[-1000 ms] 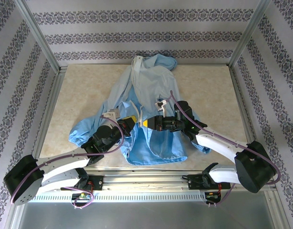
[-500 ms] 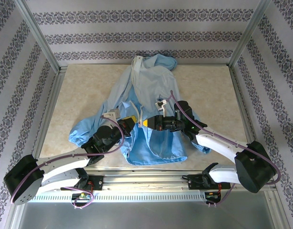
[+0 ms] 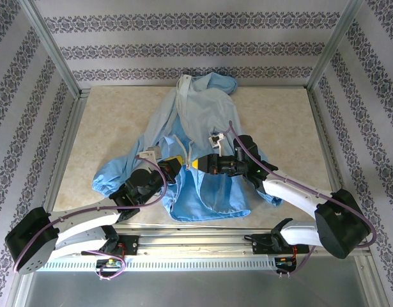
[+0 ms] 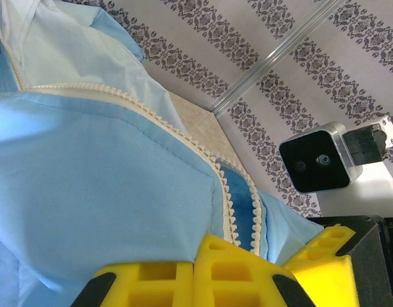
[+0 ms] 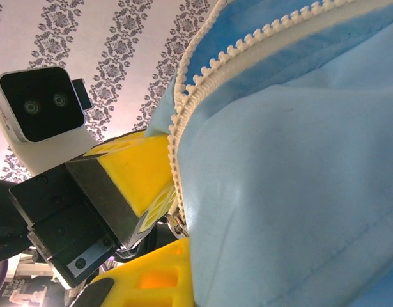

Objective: Zip up the jacket

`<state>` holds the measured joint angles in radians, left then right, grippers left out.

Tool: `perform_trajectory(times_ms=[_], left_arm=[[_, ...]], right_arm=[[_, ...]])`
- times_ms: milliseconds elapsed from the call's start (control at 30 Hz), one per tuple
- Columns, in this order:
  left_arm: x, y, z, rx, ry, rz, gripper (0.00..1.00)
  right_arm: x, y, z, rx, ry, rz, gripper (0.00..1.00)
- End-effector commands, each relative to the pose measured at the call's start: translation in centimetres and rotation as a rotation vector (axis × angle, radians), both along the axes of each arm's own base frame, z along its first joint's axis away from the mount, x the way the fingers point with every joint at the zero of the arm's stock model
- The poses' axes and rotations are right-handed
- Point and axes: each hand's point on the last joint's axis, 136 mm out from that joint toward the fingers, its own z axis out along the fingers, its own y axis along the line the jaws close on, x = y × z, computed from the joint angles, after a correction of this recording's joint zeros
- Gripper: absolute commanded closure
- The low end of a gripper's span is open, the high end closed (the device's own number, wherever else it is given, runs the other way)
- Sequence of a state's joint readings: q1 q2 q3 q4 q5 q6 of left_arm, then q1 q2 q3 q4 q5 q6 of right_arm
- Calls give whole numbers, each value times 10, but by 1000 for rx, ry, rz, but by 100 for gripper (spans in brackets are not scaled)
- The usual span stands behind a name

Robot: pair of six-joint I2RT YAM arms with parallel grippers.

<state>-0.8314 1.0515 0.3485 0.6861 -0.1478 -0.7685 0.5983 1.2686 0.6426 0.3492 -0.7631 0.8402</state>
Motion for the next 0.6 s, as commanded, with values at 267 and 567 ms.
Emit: perform_trajectory(times_ms=[267, 567], left_arm=[[1, -3, -5, 66, -7, 11, 100], [5, -9, -33, 248, 104, -24, 100]], right_arm=[[8, 2, 24, 43, -59, -30, 100], [14, -6, -15, -37, 15, -60, 100]])
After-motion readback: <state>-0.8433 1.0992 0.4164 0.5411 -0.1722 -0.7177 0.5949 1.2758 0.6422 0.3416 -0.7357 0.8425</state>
